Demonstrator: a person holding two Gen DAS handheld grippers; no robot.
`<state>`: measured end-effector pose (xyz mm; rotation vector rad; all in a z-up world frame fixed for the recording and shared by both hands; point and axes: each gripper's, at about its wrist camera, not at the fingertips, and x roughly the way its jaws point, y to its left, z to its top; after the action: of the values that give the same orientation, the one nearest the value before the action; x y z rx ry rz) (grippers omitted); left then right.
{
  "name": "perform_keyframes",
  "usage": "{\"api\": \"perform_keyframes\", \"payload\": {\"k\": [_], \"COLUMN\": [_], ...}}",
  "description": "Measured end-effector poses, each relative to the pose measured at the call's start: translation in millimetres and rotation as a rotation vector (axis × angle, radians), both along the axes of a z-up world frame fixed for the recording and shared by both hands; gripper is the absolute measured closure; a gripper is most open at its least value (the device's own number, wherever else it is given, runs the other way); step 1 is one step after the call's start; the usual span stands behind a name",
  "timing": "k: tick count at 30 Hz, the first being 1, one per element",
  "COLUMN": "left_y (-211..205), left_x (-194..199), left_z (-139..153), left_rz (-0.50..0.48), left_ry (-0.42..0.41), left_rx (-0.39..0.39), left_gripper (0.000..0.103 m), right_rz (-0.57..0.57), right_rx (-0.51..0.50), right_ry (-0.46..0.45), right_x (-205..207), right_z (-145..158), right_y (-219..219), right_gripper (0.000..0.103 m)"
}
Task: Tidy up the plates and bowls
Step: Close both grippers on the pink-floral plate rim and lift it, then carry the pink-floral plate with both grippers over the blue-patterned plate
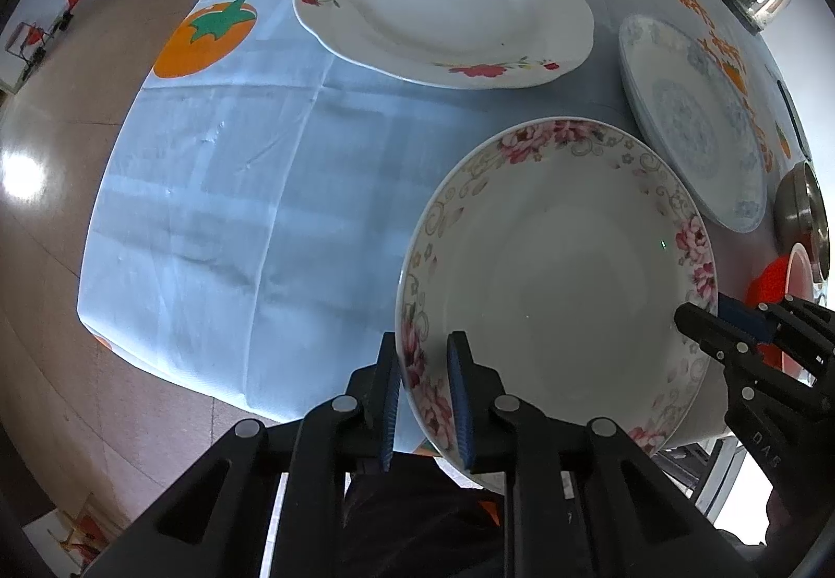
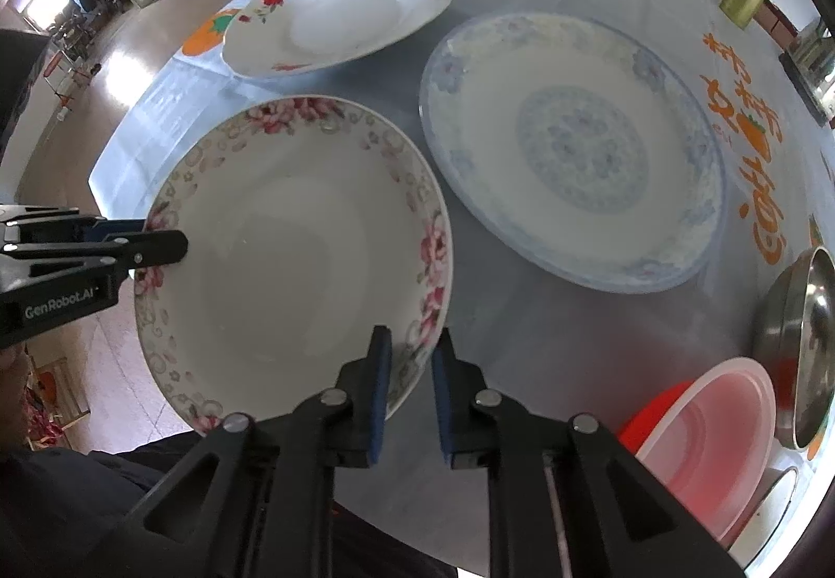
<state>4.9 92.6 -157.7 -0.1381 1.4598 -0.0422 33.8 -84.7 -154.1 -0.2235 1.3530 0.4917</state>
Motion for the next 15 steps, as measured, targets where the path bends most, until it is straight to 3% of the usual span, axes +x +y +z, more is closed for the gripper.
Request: {"api": "perform_keyframes", "payload": {"k": [4,15], "left_y": [-3,-3], "left_x": [0,0], "left_z": [5,17], "left_rz": [0.0,0.002], "left_ry": [-0.006,-0.034], "left_rx": [0.021,0.035], "left_gripper": [0.088,0.088], "right_rz": [-0.001,0.016], "right_rx": [0.005,0.018], "right_ry": [0.001,-0.022], "right_x": [0,-1], "right_z": [1,13], "right_y": [-2,-3], "right_gripper": [0.089,0.089]}}
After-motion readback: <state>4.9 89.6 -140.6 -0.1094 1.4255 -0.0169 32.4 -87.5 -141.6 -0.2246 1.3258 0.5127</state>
